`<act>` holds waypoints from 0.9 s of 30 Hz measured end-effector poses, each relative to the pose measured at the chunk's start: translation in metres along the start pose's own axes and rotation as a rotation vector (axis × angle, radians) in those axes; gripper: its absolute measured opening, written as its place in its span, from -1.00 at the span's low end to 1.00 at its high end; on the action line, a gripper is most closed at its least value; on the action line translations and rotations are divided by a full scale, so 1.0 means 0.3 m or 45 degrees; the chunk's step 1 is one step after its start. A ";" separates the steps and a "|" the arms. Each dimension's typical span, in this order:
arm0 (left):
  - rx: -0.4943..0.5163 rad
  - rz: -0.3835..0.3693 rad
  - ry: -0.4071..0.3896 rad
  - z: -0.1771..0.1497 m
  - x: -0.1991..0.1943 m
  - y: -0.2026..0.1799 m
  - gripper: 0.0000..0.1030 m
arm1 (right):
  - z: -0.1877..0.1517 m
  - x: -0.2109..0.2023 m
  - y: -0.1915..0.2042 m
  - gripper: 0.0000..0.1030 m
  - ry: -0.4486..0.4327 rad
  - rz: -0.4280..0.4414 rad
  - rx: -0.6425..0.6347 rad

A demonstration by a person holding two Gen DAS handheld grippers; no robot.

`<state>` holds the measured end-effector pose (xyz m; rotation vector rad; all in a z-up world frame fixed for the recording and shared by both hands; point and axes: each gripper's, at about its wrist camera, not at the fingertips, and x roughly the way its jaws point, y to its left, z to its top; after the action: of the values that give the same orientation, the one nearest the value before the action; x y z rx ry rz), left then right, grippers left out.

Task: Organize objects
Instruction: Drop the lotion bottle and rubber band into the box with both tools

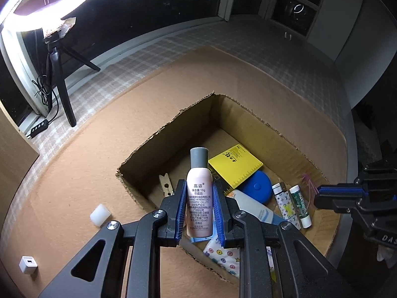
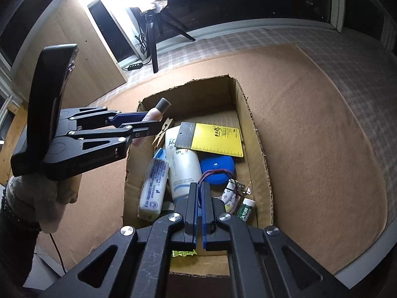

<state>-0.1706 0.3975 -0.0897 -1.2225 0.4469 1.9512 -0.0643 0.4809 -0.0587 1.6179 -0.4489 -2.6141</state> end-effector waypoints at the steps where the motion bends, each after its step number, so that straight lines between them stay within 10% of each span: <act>1: 0.004 0.000 0.003 -0.003 -0.001 -0.001 -0.57 | -0.003 -0.002 0.004 -0.81 0.004 0.001 -0.008; 5: 0.019 0.015 0.008 -0.011 -0.011 -0.007 -0.46 | -0.003 -0.017 0.009 -0.17 -0.023 -0.002 0.003; 8: -0.021 0.020 -0.006 -0.024 -0.033 0.021 -0.13 | 0.005 -0.028 0.014 -0.17 -0.042 0.015 0.022; 27: -0.323 0.155 -0.049 -0.309 -0.264 0.378 0.05 | 0.128 0.047 0.311 -0.08 -0.055 0.166 -0.104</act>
<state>-0.1825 0.2320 -0.0765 -1.3393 0.2646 2.1831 -0.1158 0.3978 -0.0306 1.4585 -0.4283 -2.5408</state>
